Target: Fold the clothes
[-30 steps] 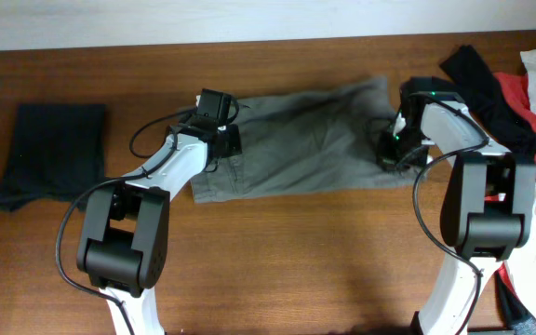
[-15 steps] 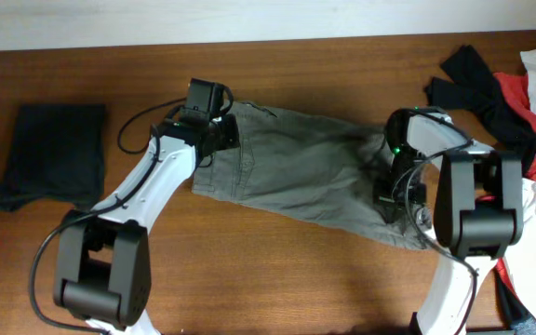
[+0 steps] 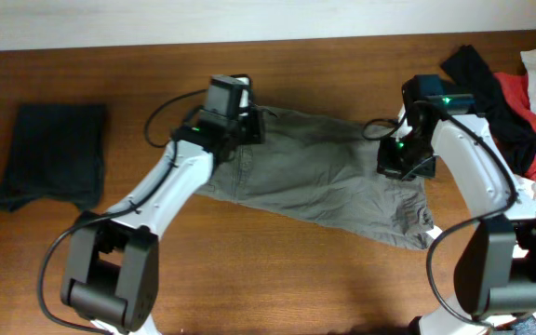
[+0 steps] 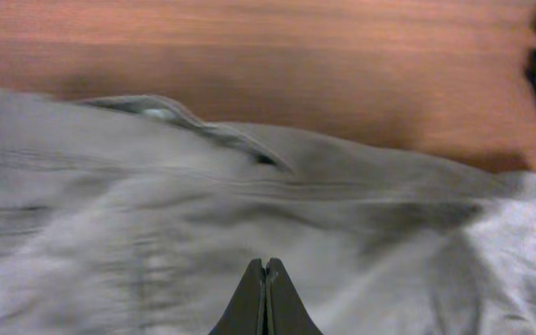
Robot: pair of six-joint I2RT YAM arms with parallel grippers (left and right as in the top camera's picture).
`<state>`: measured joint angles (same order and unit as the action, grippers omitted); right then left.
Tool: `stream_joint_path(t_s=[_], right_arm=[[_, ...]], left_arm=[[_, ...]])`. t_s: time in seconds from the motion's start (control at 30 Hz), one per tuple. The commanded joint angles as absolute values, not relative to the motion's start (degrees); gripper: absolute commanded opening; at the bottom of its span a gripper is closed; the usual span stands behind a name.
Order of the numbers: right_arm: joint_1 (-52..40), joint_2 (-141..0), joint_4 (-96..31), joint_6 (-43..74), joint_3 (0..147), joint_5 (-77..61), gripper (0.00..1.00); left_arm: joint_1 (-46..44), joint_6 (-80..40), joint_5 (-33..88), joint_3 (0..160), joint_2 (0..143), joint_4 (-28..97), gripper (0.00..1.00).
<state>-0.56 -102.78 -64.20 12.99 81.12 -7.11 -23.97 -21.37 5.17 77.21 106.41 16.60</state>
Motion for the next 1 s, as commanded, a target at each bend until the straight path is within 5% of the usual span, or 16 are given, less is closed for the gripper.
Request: stream_joint_path(t_s=[0.0, 0.97], right_arm=[[-1.3, -105.3, -59.4, 9.4, 80.6, -11.4, 0.04], [-1.4, -118.7, -22.4, 9.4, 80.6, -8.1, 0.04]], left_arm=[[-26.3, -20.5, 2.8, 77.8, 108.1, 14.4, 0.01], [-28.0, -15.4, -5.9, 77.8, 127.7, -9.5, 0.01]])
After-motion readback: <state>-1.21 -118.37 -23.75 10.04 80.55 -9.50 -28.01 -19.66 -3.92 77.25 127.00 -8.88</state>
